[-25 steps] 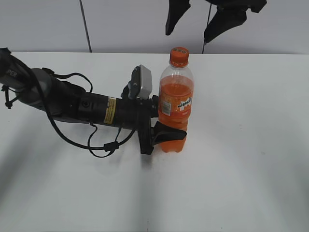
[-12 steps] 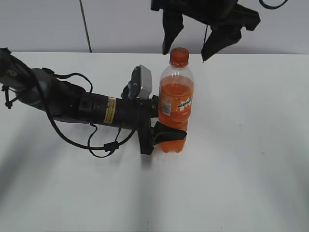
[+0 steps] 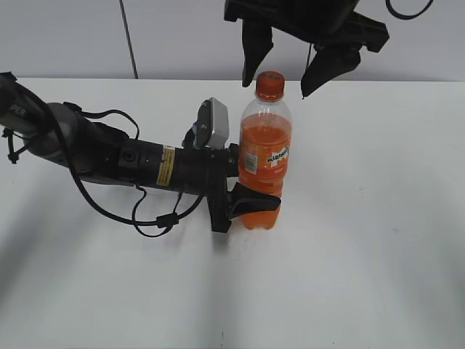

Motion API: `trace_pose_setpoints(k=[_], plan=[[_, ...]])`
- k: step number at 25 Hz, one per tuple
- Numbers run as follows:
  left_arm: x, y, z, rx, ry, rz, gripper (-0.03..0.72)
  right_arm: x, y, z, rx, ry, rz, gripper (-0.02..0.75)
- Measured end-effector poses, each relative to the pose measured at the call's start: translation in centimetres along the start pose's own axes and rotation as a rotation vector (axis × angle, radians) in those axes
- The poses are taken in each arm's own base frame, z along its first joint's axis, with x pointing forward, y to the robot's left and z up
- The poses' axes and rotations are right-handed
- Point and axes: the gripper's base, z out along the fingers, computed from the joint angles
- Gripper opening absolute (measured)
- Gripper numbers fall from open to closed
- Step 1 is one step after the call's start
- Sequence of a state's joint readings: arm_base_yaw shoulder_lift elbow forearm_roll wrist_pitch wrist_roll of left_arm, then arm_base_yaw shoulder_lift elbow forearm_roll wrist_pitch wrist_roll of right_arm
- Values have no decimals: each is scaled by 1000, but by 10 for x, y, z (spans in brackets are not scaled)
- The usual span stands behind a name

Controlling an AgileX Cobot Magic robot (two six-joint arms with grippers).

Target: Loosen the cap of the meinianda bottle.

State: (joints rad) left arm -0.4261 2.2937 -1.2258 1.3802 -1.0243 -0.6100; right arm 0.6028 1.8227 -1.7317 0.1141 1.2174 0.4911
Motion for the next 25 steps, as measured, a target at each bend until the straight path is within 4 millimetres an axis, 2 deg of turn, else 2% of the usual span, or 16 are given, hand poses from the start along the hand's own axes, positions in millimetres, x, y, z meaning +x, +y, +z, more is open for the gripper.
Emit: trace_pose_setpoints(k=[5,12,25], plan=[[0,0,0,0,0,0,405,0,0,0,0,0,0,562],[0,0,0,0,0,0,405,0,0,0,0,0,-1,480],[0,0,0,0,0,-1,405,-1,1,0,-6,-12,-20,467]])
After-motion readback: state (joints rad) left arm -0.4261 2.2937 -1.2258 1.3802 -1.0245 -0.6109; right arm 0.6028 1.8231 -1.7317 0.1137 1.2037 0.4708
